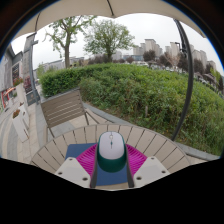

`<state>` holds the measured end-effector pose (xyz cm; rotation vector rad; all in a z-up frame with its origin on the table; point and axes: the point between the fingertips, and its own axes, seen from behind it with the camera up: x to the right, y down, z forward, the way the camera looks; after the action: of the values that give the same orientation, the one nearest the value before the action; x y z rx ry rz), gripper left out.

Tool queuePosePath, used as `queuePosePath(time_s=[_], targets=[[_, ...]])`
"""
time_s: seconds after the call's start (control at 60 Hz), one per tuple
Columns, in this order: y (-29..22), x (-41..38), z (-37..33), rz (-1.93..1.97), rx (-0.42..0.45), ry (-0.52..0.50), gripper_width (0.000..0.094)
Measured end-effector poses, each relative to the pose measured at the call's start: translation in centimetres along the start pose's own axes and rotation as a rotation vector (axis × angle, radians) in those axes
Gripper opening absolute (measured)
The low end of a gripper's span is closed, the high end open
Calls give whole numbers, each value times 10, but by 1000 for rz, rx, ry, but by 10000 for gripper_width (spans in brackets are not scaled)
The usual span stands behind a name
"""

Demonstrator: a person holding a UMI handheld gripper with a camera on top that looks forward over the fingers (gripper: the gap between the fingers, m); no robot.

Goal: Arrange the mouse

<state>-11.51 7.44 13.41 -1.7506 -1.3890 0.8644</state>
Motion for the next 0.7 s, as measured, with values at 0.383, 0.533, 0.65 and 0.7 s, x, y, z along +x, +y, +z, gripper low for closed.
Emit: queuePosePath(time_s=[0.383,0.533,0.65,0.7], targets=[[109,-71,113,-31,-212,-1,432],[109,-65,113,-117,-171,39,569],[108,-54,92,-86,-231,91,831],[106,-57,73,-70,-253,78,850]])
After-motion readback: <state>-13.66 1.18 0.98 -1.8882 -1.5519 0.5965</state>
